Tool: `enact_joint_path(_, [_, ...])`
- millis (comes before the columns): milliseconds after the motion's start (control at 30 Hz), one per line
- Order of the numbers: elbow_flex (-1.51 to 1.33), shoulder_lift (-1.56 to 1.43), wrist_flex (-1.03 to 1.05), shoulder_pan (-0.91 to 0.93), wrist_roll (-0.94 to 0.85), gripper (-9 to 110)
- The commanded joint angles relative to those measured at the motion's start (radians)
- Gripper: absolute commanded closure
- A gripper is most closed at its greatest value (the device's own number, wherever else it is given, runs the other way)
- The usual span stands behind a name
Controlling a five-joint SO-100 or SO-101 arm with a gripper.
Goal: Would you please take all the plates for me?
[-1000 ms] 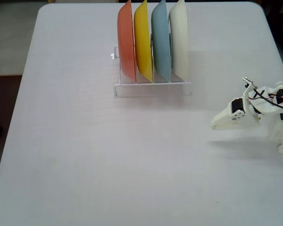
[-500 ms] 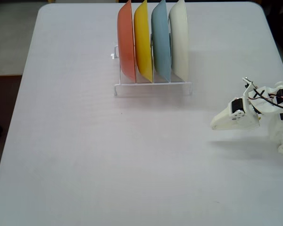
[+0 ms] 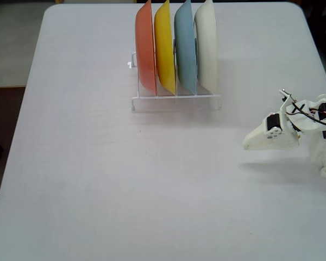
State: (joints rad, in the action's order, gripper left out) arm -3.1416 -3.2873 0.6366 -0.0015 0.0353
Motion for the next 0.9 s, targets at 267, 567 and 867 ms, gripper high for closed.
enact_joint_path(267, [0.048, -0.025, -0.166, 0.021, -0.015, 102])
enact_joint_path(567, [0.38, 0.002, 0.061, 0.123, -0.066, 102])
enact_joint_path(867, [0.834, 0.324, 0.285, 0.259, -0.186, 102])
